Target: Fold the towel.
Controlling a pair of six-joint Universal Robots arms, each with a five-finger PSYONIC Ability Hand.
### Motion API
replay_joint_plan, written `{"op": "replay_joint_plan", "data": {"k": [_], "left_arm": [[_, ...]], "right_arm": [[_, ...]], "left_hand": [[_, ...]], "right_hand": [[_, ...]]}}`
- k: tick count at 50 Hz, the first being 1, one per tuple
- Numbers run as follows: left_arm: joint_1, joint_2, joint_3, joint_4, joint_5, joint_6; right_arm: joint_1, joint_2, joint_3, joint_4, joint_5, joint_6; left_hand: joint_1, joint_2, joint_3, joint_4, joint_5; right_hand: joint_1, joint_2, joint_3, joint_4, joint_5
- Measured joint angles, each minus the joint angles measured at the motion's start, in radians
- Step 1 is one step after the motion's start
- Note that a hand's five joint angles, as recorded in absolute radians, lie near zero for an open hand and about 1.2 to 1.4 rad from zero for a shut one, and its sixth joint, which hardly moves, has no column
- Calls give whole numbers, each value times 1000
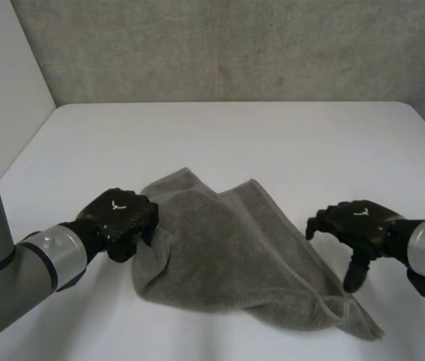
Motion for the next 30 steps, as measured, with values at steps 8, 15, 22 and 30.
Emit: {"op": "replay_joint_plan", "data": {"k": [8,15,22,30], "left_arm": [[2,-1,-1,11,-1,0],[2,-2,-4,16,-2,1],[2,-3,-5,16,-2,2],[1,-2,-11,14,-4,2]], "right_arm": [[-86,-46,100,32,4,-108],[-115,-54,195,27,-17,-118],[-108,-40,248,-15,-63,-50],[-101,-16,253,-124,-124,89]], "left_hand": [[0,0,0,0,0],[0,0,0,0,0],[0,0,0,0,0],[0,0,0,0,0]], "right_hand": [[0,0,0,0,1],[0,0,0,0,1],[10,3,3,8,37],[534,534,524,506,558]]}}
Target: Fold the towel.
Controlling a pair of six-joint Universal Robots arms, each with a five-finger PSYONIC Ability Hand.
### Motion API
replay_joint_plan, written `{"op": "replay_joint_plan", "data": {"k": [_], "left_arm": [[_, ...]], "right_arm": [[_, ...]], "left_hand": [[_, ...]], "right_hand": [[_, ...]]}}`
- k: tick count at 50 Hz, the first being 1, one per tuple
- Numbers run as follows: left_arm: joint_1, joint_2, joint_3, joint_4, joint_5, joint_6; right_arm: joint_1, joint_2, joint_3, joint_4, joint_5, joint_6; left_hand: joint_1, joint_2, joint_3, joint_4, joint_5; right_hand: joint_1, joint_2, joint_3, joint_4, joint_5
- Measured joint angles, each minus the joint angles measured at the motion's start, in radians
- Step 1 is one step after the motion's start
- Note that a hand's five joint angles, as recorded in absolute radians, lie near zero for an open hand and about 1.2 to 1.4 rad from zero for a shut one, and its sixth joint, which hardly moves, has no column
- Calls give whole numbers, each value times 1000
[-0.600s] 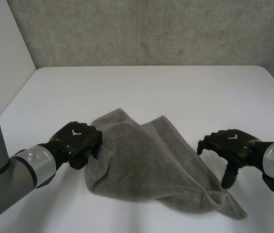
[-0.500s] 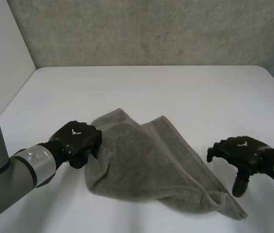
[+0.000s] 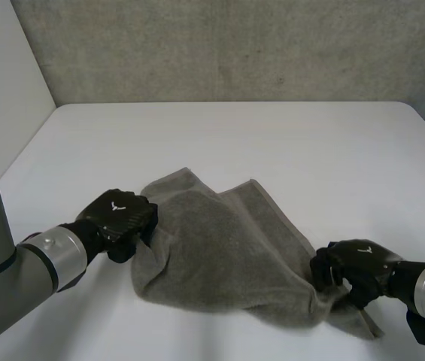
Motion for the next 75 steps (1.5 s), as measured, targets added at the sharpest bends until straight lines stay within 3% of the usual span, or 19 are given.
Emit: {"op": "replay_joint_plan", "data": {"k": [2,4,15,23,26,30,32,35,42,48,61,68,75], "left_arm": [[-2,3,-9,-1,-1,0],[-3,10,-18,-2,-2,0],[-52,204,-180,-64,3,-2],[-220,347,-272,-202,7,-8],[-287,358,-272,-238,5,-11],[-322,352,-257,-247,4,-13],[-311,340,-238,-232,2,-13],[-269,312,-198,-198,0,-13],[-115,189,-59,-111,-5,-29],[-40,2,75,-90,-18,-77],[-25,-294,264,-89,-130,-95],[-28,-333,277,-88,-139,-91],[-29,-345,273,-88,-134,-90]], "right_arm": [[4,14,-7,-36,-4,27],[7,25,-18,-55,-3,39],[36,23,-193,-85,57,52],[125,11,-302,-82,123,46],[155,19,-321,-82,145,41],[186,40,-328,-82,164,37],[196,56,-327,-82,169,35],[204,77,-321,-83,171,34],[206,108,-311,-84,169,32],[205,111,-308,-85,167,32],[204,119,-299,-100,168,31],[205,125,-296,-112,170,30],[205,128,-296,-119,170,15]], "left_hand": [[0,0,0,0,0],[0,0,0,0,0],[0,0,3,0,0],[0,1,4,0,0],[-134,-170,-166,-149,-120],[-634,-664,-637,-643,-628],[-856,-887,-872,-878,-853],[-960,-991,-985,-990,-961],[-994,-1027,-1021,-1025,-990],[-949,-974,-971,-977,-955],[-773,-799,-794,-801,-782],[-726,-756,-751,-757,-738],[-452,-484,-480,-485,-468]], "right_hand": [[349,340,333,351,351],[398,383,398,417,410],[399,383,401,425,414],[399,383,401,425,414],[400,383,401,425,415],[400,383,401,425,415],[400,383,401,425,415],[400,383,401,425,415],[400,383,401,425,415],[400,383,401,425,415],[400,383,401,425,415],[400,383,401,425,415],[400,383,401,425,415]]}}
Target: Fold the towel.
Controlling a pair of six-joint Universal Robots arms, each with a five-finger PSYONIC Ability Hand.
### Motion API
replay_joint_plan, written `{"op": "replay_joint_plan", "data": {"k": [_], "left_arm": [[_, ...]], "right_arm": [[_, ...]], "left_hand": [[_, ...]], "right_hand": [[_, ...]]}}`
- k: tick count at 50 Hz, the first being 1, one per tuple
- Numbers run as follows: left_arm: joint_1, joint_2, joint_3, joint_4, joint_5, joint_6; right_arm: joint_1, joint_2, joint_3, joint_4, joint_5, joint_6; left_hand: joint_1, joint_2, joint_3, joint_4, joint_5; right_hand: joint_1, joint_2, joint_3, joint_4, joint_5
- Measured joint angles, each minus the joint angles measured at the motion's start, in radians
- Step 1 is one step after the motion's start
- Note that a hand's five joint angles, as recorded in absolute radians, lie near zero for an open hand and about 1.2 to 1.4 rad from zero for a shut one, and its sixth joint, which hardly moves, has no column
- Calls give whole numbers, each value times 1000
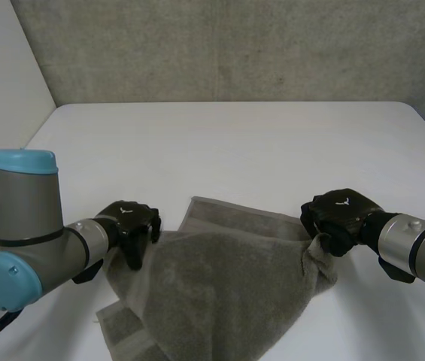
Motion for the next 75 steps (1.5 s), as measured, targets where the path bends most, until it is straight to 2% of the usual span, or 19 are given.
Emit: {"op": "replay_joint_plan", "data": {"k": [12,22,25,26,29,32,37,47,52,54,58,67,71,75], "left_arm": [[-9,2,-14,0,3,-1],[-11,4,-13,2,2,-2],[-13,9,-12,2,1,-2],[-13,10,-12,1,1,-3],[-18,22,-12,3,0,-7],[-31,35,-13,16,0,-13],[-60,42,-13,55,-3,-19],[-104,-1,0,74,-5,-18],[-114,-22,3,73,-3,-14],[-116,-29,5,72,-3,-12],[-116,-38,16,72,-4,-9],[-115,-42,128,70,-22,-5],[-114,-43,261,70,-64,-4],[-111,-44,490,70,-140,-5]], "right_arm": [[0,9,-5,-1,-1,-15],[-1,11,-15,-1,-1,-14],[-2,12,-16,-1,-1,-14],[-2,12,-16,-1,-1,-14],[-2,12,-16,-1,-1,-14],[-2,12,-16,-1,-1,-14],[-3,13,-17,-1,-1,-14],[-4,16,-16,-2,-1,-14],[-4,21,-16,-3,-1,-15],[-4,23,-18,-4,-1,-15],[-5,25,-27,-4,0,-15],[15,53,-142,-3,21,-12],[55,92,-284,-7,77,-19],[107,151,-545,-40,192,-43]], "left_hand": [[405,415,410,412,409],[453,482,481,482,473],[243,252,253,252,259],[225,231,237,236,238],[-61,-56,-54,-55,-56],[-237,-234,-225,-226,-230],[-310,-306,-306,-306,-309],[-314,-307,-308,-310,-305],[-115,-111,-111,-110,-109],[115,133,133,133,112],[373,406,402,406,388],[430,480,476,481,454],[435,482,479,484,454],[443,484,480,486,459]], "right_hand": [[1,0,0,0,0],[1,0,0,6,0],[1,0,0,6,0],[1,0,0,6,0],[1,0,0,6,0],[1,0,0,6,0],[1,0,0,6,0],[1,0,0,6,0],[1,0,0,6,0],[1,0,0,6,0],[1,0,0,6,0],[1,0,0,6,0],[3,0,0,6,0],[4,0,0,6,0]]}}
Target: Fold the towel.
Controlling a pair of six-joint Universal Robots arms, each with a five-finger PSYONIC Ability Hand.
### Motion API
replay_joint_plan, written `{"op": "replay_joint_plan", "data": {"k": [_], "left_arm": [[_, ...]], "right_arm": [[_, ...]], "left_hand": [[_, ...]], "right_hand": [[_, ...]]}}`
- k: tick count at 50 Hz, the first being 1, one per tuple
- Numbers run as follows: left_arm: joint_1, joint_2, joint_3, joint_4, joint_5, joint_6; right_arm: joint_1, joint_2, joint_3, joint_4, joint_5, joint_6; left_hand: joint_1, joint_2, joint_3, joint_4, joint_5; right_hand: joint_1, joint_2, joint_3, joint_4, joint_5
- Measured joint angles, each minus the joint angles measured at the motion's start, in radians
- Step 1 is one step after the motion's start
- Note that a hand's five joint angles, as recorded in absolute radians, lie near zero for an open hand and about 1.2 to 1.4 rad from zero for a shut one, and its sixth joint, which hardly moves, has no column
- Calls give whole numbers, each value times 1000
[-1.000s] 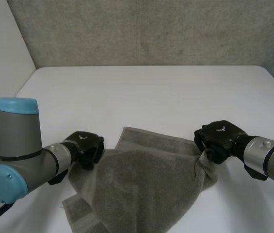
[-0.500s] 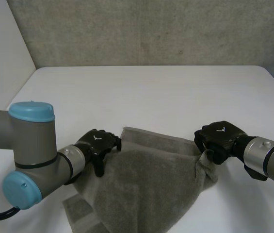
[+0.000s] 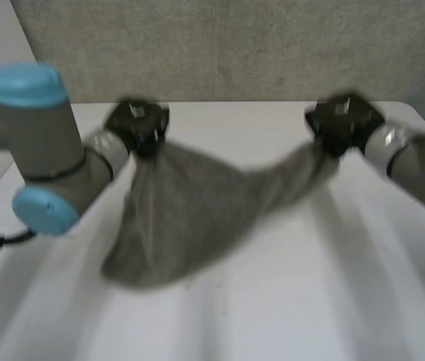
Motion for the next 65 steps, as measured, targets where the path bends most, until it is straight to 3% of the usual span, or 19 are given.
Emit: {"op": "replay_joint_plan", "data": {"k": [7,11,20,28,36,40,45,50,65], "left_arm": [[5,19,275,16,-103,-12],[6,50,301,25,-136,-32],[9,108,6,51,-133,-88],[10,79,-333,155,-119,-83],[5,66,-542,211,-117,-56],[0,92,-586,211,-117,-46],[-4,179,-633,209,-118,-40],[-3,237,-651,212,-119,-40],[28,213,-653,213,-121,-38]], "right_arm": [[19,24,-302,-183,131,70],[19,11,-340,-242,154,152],[36,5,-159,-198,106,207],[43,97,76,-178,29,101],[37,149,242,-178,20,-12],[31,135,282,-178,22,-34],[26,74,332,-179,23,-40],[25,25,367,-179,22,-37],[22,-23,419,-181,15,-35]], "left_hand": [[5,1,1,0,0],[5,1,2,0,0],[5,1,3,0,0],[5,1,3,0,0],[4,-1,3,-2,1],[-41,-93,-89,-95,-48],[-443,-481,-468,-475,-449],[-639,-677,-672,-673,-651],[-718,-756,-750,-759,-733]], "right_hand": [[0,0,0,0,0],[0,0,0,0,0],[1,0,0,0,0],[1,0,0,0,0],[1,0,0,0,0],[1,0,0,0,0],[1,0,0,0,0],[1,0,0,0,0],[1,0,0,0,0]]}}
